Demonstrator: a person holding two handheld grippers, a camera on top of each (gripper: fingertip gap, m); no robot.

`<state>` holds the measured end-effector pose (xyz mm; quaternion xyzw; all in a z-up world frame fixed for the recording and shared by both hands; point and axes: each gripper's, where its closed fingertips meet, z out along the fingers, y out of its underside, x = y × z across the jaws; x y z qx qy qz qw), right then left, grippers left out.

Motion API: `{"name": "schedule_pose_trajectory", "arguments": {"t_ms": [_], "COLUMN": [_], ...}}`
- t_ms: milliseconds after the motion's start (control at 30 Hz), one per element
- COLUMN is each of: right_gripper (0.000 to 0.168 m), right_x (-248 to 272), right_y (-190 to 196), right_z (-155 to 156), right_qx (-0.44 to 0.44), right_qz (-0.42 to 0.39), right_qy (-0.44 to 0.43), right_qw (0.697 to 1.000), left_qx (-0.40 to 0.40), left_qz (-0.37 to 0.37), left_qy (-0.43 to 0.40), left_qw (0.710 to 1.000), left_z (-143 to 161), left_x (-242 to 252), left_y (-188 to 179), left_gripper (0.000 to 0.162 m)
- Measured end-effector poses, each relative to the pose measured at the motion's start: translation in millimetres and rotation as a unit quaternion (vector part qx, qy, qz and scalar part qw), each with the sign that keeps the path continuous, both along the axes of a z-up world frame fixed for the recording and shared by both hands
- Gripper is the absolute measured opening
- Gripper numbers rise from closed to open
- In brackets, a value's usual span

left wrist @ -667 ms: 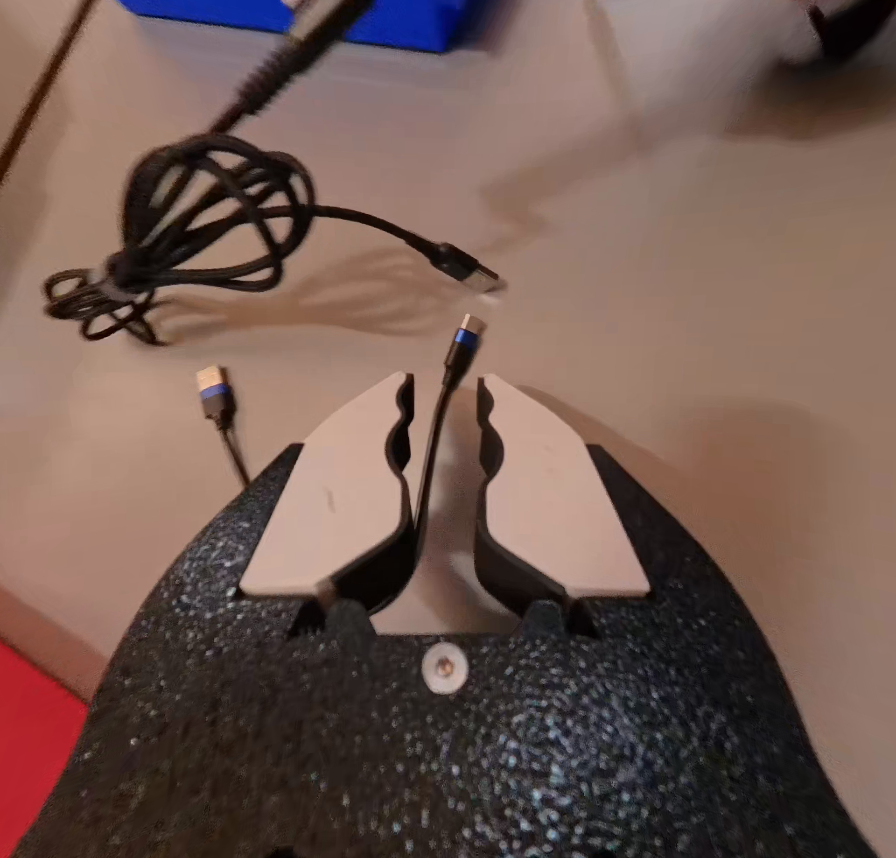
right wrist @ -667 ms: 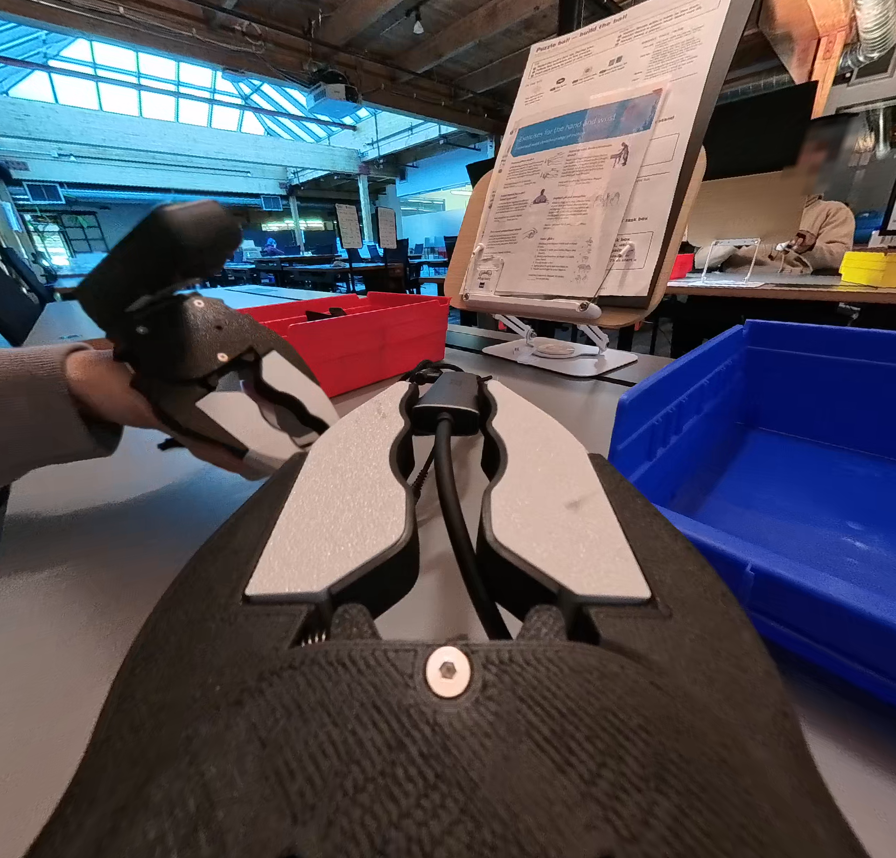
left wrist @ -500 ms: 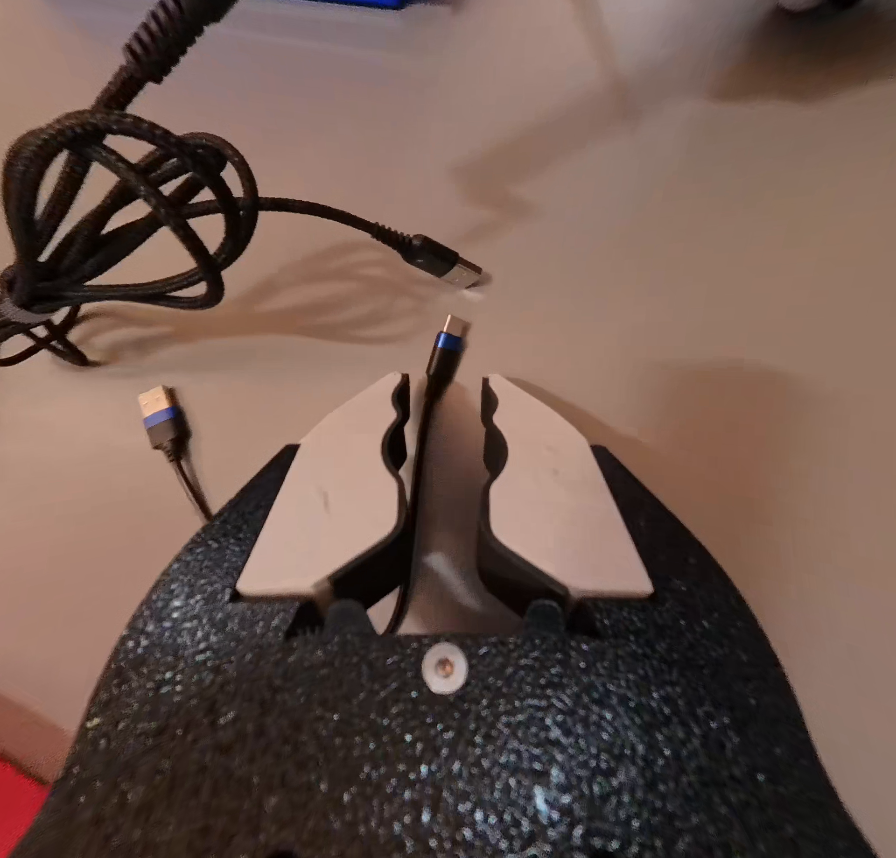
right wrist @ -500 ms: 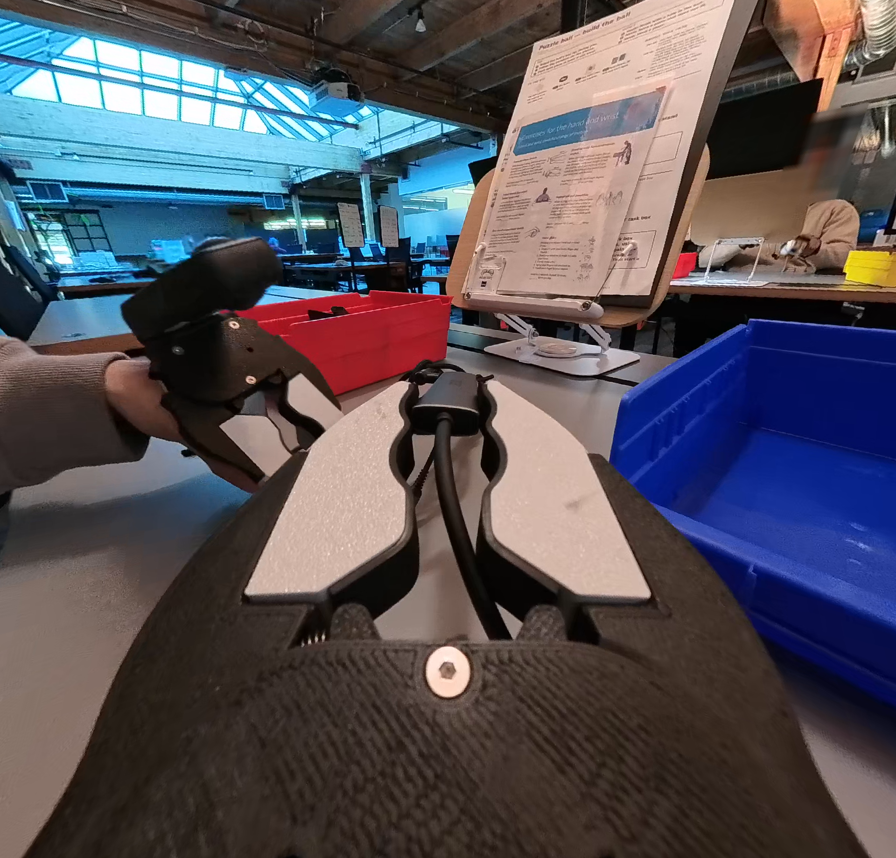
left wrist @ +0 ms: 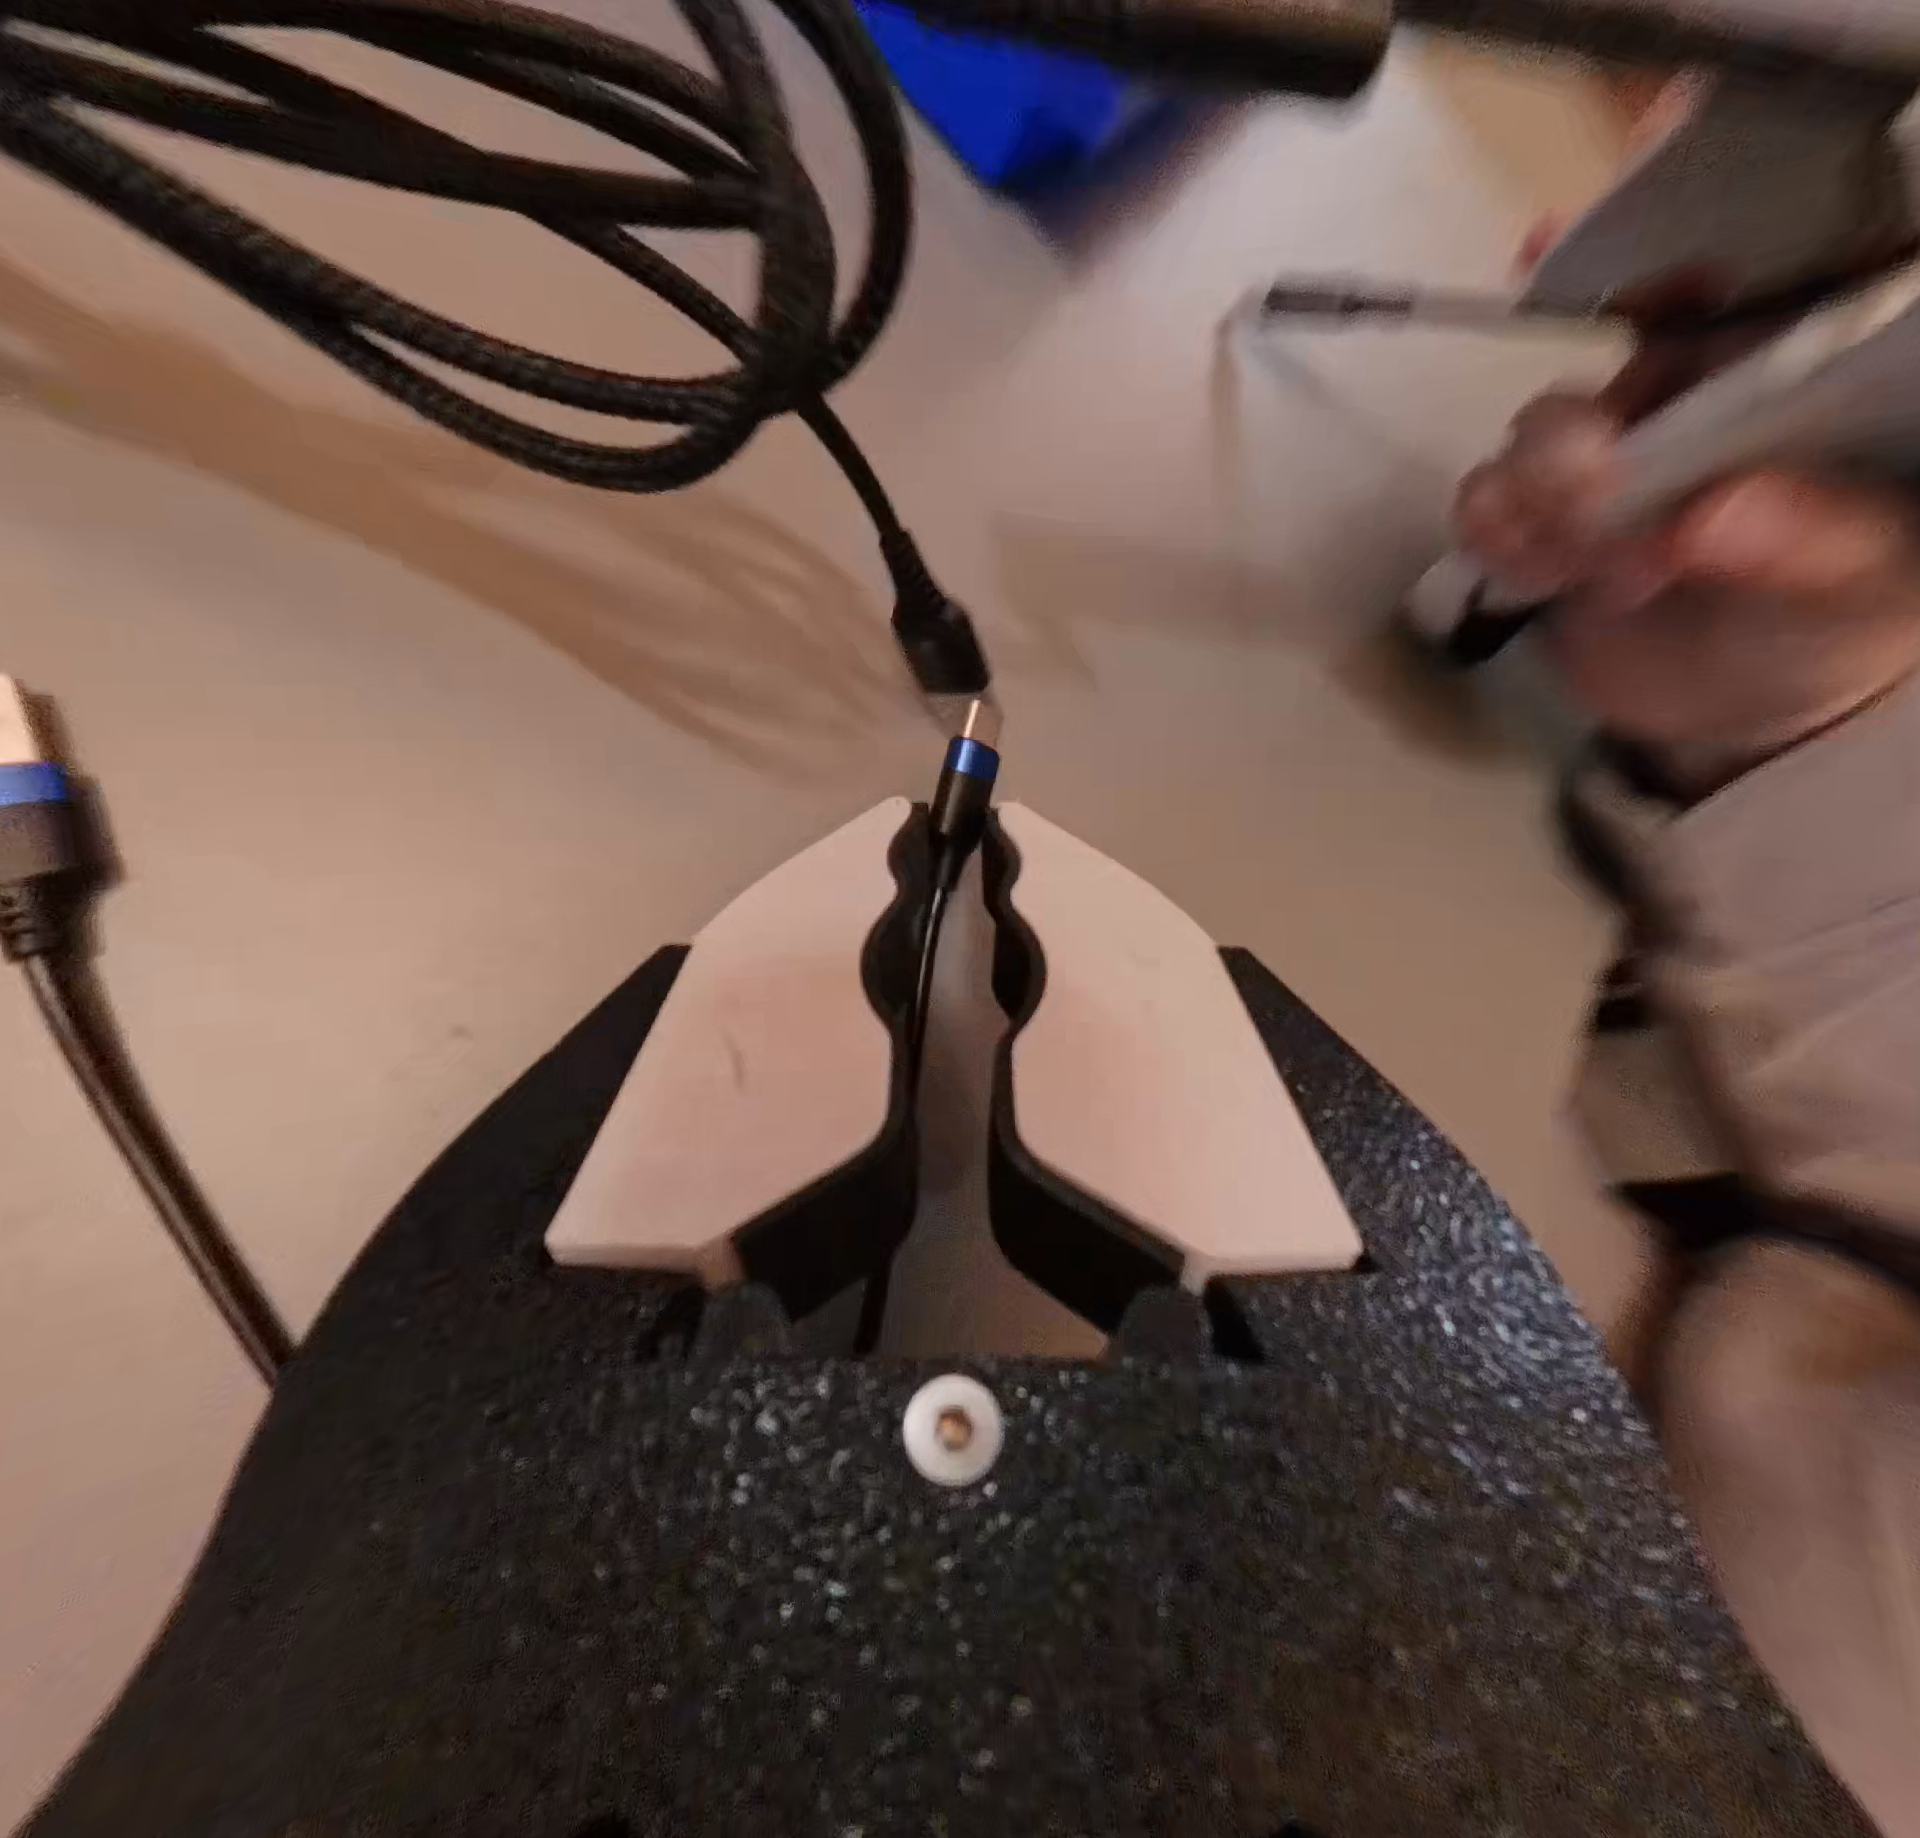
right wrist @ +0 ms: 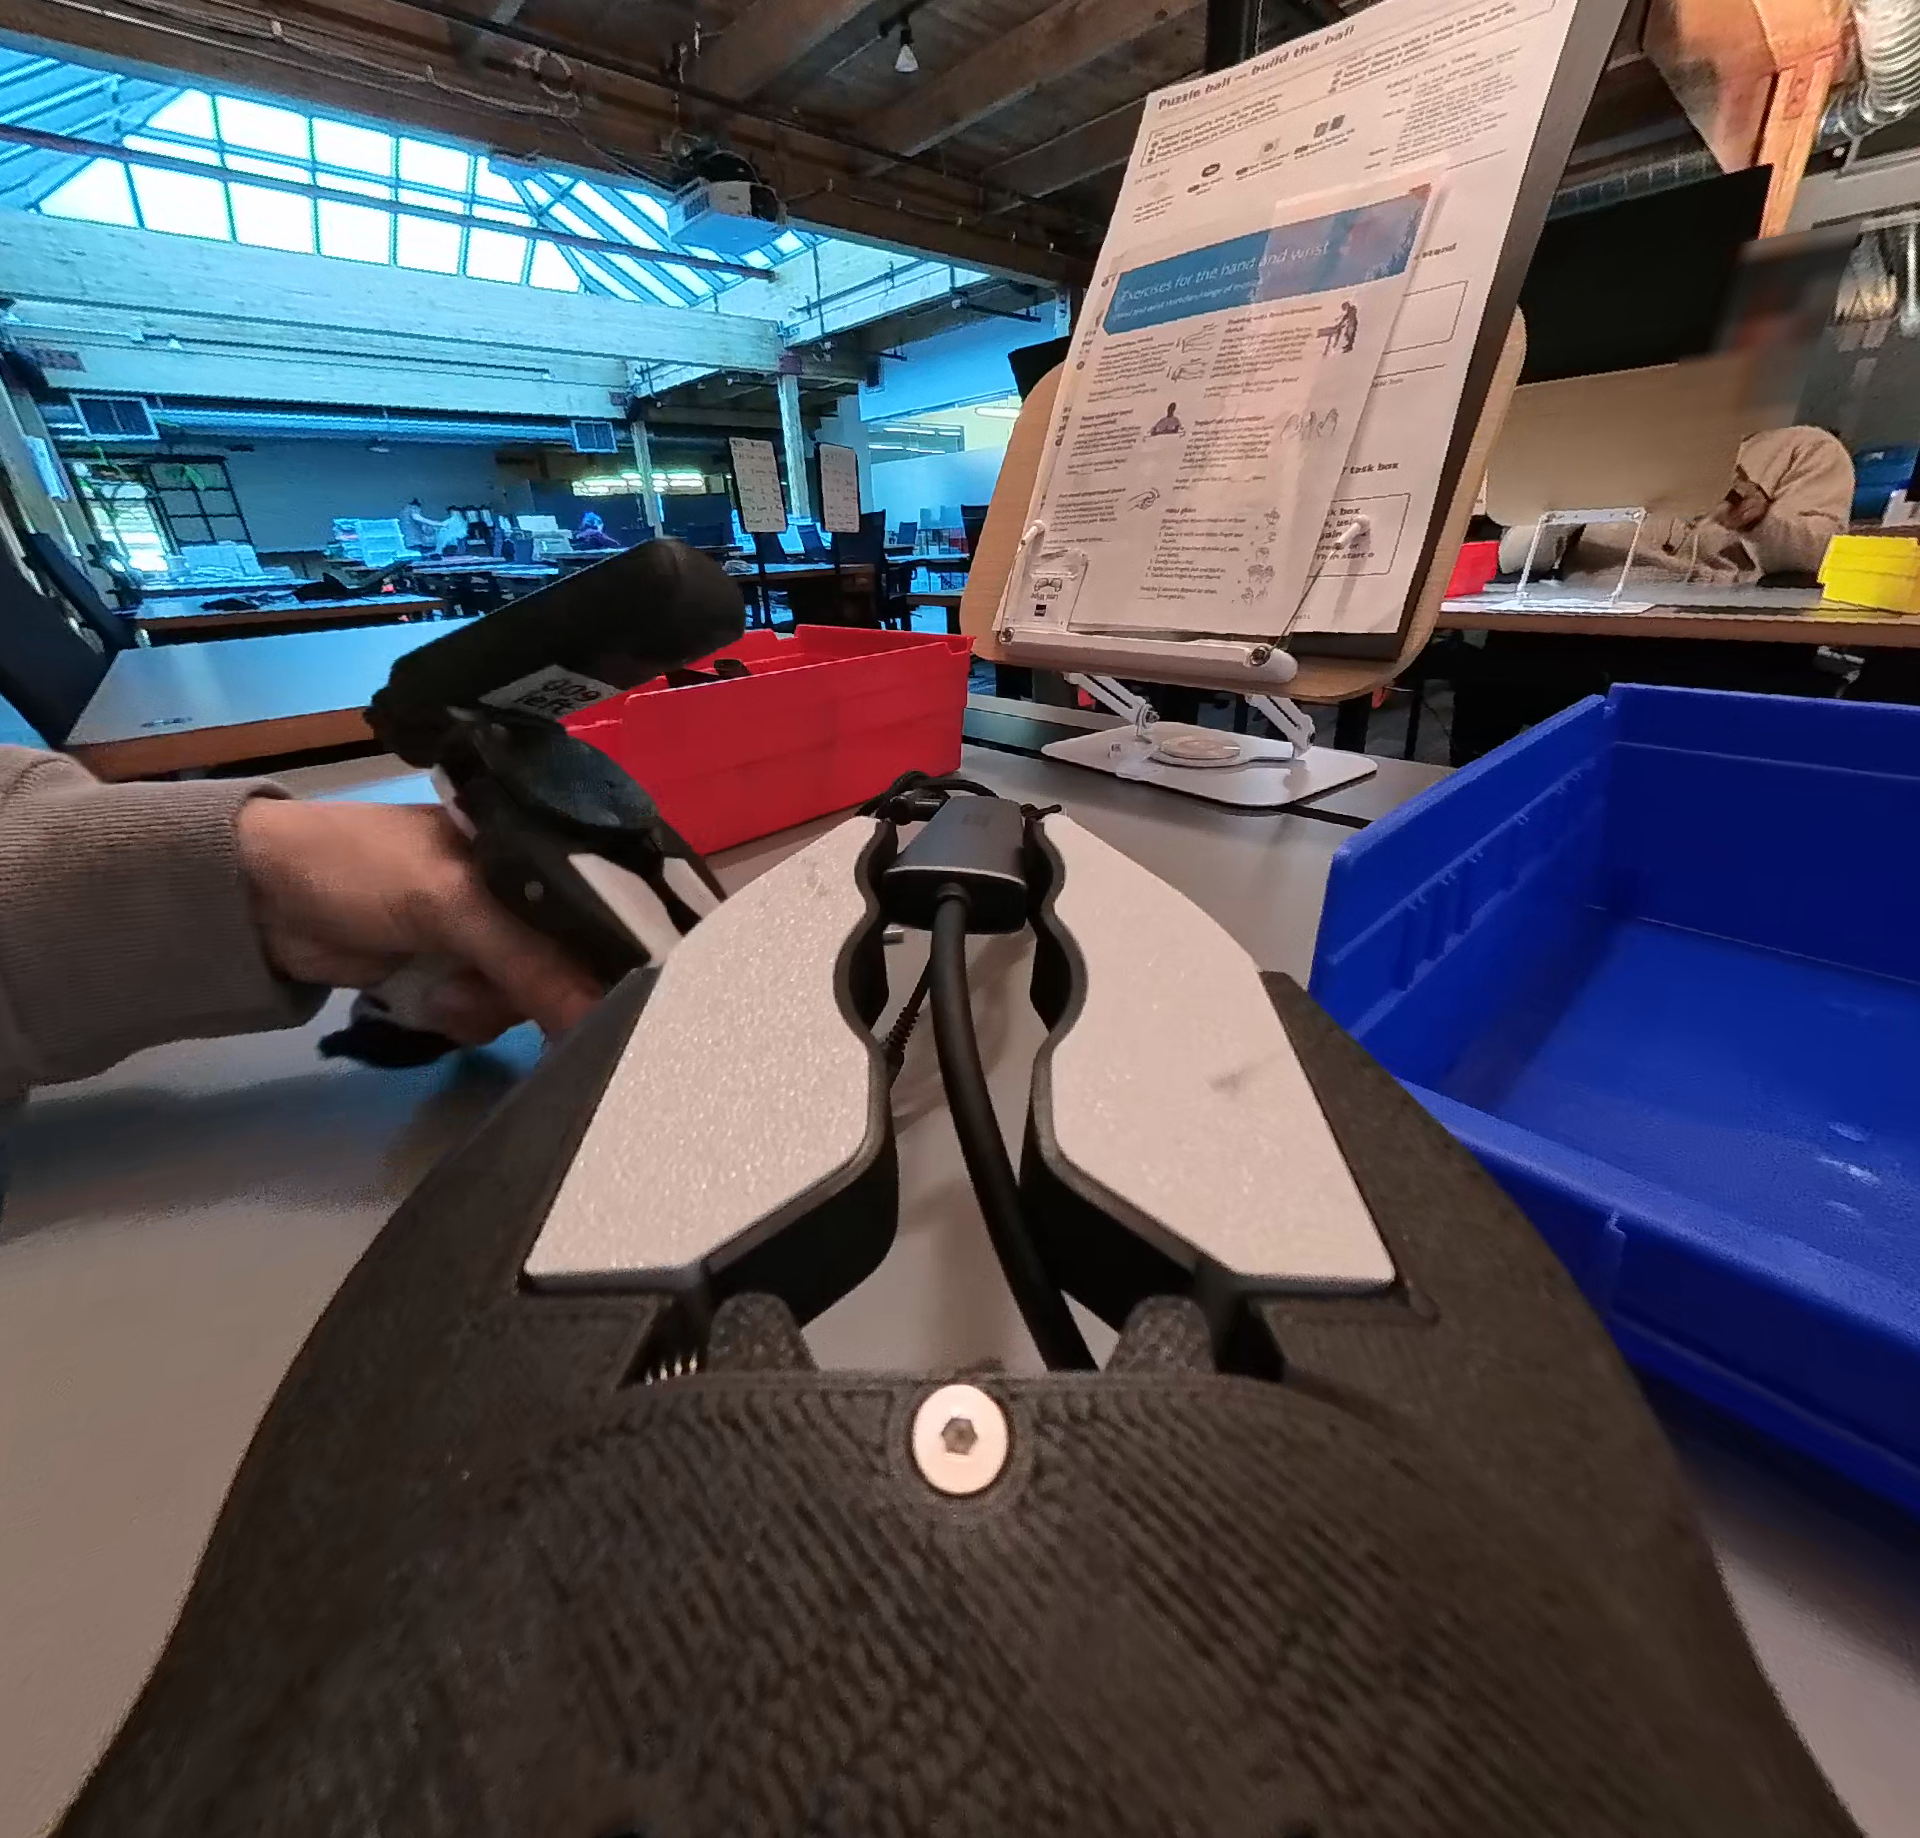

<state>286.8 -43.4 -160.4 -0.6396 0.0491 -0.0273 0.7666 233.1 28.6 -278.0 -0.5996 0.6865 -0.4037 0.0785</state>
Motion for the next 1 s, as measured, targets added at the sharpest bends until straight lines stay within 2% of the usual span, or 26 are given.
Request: {"name": "schedule_pose_trajectory", "arguments": {"t_ms": [33,167,300,567,1000], "right_gripper": [0.024,0.024,0.024,0.024,0.024], "right_x": [-0.4,-3.0,-5.3,-17.5,-27.1], "right_y": [0.1,0.5,-0.1,1.2,3.5], "right_z": [0.0,0.1,1.1,2.7,3.4], "right_qx": [0.0,0.0,0.004,0.01,0.015], "right_qz": [0.0,0.007,0.015,0.037,0.049], "right_qy": [-0.002,-0.006,-0.01,-0.045,-0.079], "right_qw": [1.0,1.0,1.0,0.998,0.996], "left_qx": [-0.056,-0.26,-0.353,-0.332,-0.327], "left_qz": [0.022,0.065,0.077,0.055,0.044], "left_qy": [-0.001,-0.013,-0.003,0.006,0.025], "left_qw": [0.998,0.963,0.932,0.942,0.944], "left_z": [8.1,52.7,80.1,98.4,94.0], "left_x": [1.3,3.1,0.3,4.0,2.3], "left_y": [-4.2,-21.4,-35.2,-46.8,-45.1], "left_gripper": [0.009,0.009,0.009,0.009,0.008]}}
